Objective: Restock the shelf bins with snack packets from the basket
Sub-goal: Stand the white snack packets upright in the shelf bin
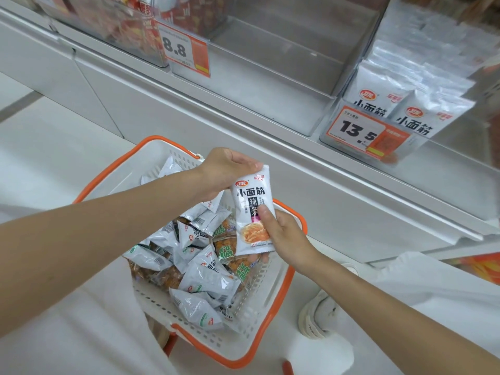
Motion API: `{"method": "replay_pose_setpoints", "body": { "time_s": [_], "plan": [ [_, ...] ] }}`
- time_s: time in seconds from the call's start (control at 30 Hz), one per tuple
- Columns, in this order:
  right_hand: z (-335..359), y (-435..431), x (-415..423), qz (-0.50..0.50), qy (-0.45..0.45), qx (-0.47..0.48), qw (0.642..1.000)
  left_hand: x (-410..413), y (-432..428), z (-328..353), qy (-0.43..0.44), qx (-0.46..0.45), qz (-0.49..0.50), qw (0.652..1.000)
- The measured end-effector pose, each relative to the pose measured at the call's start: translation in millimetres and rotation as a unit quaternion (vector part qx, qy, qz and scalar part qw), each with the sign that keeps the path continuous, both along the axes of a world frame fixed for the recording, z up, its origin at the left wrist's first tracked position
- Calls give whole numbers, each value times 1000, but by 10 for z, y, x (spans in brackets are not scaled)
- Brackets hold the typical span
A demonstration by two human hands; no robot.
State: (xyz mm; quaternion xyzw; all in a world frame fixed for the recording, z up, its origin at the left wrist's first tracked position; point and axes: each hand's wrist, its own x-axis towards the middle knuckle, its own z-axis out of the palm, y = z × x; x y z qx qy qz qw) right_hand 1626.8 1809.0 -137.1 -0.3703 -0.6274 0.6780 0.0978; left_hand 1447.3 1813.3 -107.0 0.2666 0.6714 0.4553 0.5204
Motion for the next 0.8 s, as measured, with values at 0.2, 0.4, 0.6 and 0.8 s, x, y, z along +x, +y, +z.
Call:
{"method": "replay_pose_setpoints", "body": {
  "time_s": [0.2,0.4,0.6,0.8],
  "plan": [
    [-62,28,-25,-42,25,-54,997,-19,52,9,22,31,67,997],
    [-71,31,-5,-45,27,-87,995,-46,84,50,41,62,73,995],
    [-87,80,43,-33,18,-60,998,-5,76,76,49,83,73,993],
    [221,334,142,-33,24,-4,999,153,205,390,99,143,-32,984]
  ]
}}
